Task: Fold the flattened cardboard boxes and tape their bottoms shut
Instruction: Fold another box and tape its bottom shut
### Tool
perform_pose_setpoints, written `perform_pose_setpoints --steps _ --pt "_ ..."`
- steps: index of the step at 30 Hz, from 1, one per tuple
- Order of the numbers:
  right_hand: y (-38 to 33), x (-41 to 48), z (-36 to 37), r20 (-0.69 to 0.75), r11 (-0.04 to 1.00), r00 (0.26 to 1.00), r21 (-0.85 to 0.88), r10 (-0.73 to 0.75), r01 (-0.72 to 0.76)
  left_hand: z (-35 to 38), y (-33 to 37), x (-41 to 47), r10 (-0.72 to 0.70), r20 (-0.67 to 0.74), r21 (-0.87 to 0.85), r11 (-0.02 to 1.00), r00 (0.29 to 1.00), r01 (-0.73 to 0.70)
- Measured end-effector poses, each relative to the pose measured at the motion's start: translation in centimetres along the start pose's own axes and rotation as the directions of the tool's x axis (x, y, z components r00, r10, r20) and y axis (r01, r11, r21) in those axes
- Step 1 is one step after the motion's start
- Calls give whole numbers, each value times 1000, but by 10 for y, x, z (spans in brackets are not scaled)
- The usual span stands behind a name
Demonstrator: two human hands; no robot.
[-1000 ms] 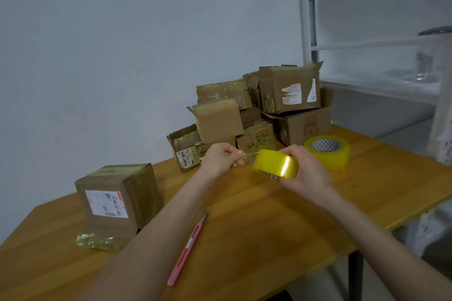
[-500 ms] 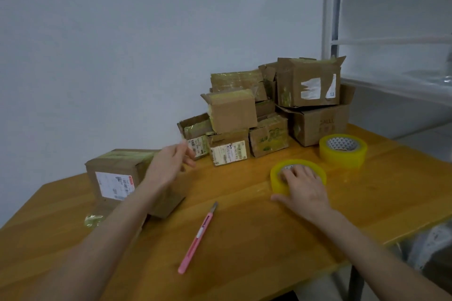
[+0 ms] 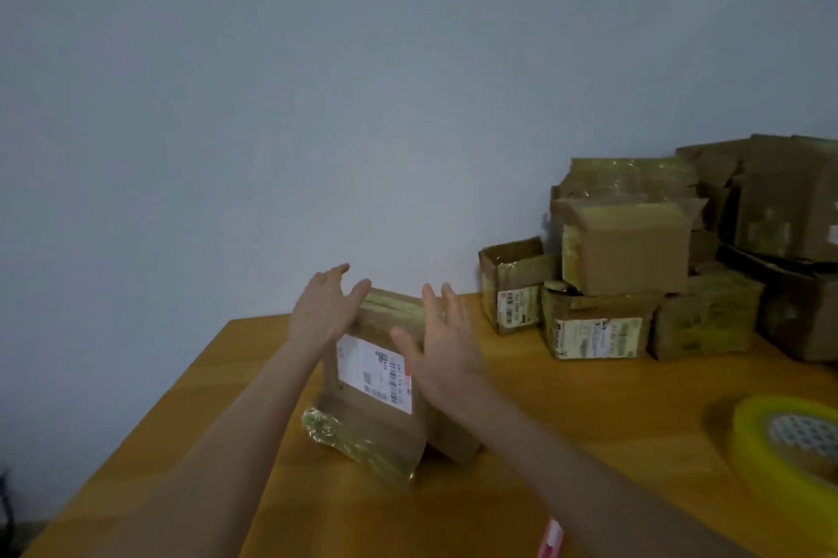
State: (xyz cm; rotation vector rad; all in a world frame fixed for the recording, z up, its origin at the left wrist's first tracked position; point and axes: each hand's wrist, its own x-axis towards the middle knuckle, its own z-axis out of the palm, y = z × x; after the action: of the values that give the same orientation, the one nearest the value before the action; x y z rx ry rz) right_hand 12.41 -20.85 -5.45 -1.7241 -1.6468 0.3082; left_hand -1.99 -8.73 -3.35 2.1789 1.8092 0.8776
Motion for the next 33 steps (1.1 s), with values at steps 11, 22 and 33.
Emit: perform_pose_setpoints --steps 11,22,33 --pt "13 47 29 76 843 943 428 324 -324 -1 -25 -16 -137 74 154 980 988 124" --pt "28 73 27 231 847 898 310 374 -432 2 -30 -27 -287 193 -202 924 938 325" --pt "42 68 30 290 791 885 406 364 -458 6 -46 -43 -343 357 -589 639 869 494"
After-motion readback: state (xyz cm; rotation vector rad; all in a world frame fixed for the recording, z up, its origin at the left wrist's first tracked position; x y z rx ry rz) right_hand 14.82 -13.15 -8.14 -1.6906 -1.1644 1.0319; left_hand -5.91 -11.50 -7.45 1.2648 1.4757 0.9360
